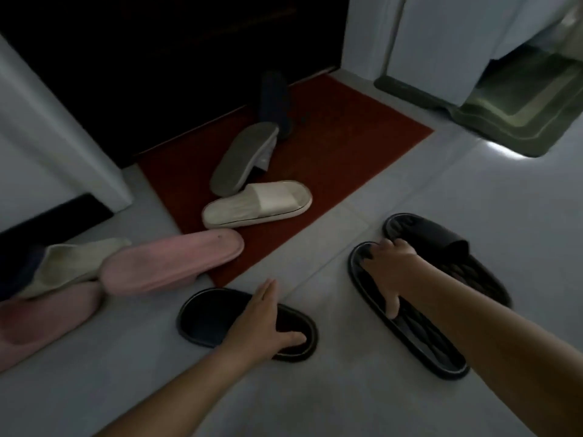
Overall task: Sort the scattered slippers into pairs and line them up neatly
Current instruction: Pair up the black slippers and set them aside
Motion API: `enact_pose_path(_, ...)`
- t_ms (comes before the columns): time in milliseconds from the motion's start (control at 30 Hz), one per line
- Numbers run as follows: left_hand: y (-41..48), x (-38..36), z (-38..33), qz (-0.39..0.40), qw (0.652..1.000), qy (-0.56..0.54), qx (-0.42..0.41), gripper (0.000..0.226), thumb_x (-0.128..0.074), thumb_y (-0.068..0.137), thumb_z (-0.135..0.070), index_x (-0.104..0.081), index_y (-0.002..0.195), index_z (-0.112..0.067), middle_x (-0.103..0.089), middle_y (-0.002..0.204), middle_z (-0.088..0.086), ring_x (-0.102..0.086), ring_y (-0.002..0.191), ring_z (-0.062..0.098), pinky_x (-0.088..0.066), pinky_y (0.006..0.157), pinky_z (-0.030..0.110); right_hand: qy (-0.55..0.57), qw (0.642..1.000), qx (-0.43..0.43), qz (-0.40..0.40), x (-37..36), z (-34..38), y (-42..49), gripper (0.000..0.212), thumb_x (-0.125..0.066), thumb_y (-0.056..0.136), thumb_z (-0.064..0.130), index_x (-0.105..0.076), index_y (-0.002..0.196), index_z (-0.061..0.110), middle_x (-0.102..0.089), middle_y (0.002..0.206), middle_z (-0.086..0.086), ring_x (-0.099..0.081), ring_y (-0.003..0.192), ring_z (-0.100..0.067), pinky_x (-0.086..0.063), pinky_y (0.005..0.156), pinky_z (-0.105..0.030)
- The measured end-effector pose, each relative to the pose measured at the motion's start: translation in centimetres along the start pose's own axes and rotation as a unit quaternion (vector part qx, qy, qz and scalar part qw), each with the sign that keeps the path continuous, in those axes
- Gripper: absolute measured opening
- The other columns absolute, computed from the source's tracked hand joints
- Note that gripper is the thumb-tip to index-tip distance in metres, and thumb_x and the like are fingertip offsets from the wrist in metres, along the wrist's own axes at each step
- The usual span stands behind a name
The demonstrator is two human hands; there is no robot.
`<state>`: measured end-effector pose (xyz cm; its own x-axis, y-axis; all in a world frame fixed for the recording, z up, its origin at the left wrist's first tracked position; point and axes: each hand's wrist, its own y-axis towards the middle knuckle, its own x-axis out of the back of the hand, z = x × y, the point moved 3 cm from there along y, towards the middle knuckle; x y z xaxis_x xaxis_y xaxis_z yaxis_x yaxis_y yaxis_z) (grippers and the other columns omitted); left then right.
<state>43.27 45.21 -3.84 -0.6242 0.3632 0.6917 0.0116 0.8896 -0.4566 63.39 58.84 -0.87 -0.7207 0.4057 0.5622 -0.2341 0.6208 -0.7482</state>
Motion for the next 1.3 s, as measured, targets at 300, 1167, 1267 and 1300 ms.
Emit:
enact_pose_path(300,-16.7,6.8,17.4,0.069,0.985,0.134,0.087,0.120,-0.067,0.071,-0.061,0.013,0.149,-0.019,0.015,0.159,-0.003,0.009,0.145,0.007,0.003,0.108,0.015,-0.065,0.937,0.248,-0.239,10.6,20.2,-0.3,0.102,-0.068,0.079,0.024,0.006,0.148,0.035,-0.003,0.159,-0.007,-0.038,0.131,-0.034,-0.041,0.099,-0.044)
enact_pose_path(1167,-30.9,3.3,30.6,0.187,0.963,0.187,0.058,0.110,-0.074,0.067,-0.053,-0.013,0.149,-0.011,-0.033,0.144,0.010,-0.033,0.130,0.025,-0.038,0.105,0.038,-0.102,0.911,0.376,-0.134,10.0,42.4,-9.8,0.102,-0.066,0.068,0.050,-0.011,0.148,0.018,-0.031,0.140,-0.014,-0.036,0.124,-0.031,-0.040,0.093,-0.038)
enact_pose_path(1267,-31.7,2.1,31.0,0.141,0.979,0.133,0.069,0.093,-0.073,0.064,-0.053,-0.034,0.137,-0.013,-0.044,0.127,0.005,-0.041,0.117,0.021,-0.044,0.096,0.036,-0.080,0.912,0.388,-0.108,8.9,44.9,-10.6,0.106,-0.065,0.072,0.053,-0.003,0.150,0.015,-0.026,0.145,-0.011,-0.030,0.131,-0.029,-0.038,0.103,-0.040)
enact_pose_path(1300,-32.1,1.7,31.2,0.127,0.981,0.122,0.080,0.087,-0.072,0.063,-0.055,-0.039,0.131,-0.013,-0.046,0.122,0.003,-0.044,0.113,0.019,-0.045,0.092,0.034,-0.078,0.915,0.383,-0.102,8.7,45.1,-10.6,0.106,-0.066,0.073,0.052,-0.003,0.149,0.014,-0.027,0.146,-0.010,-0.030,0.132,-0.028,-0.038,0.104,-0.040)
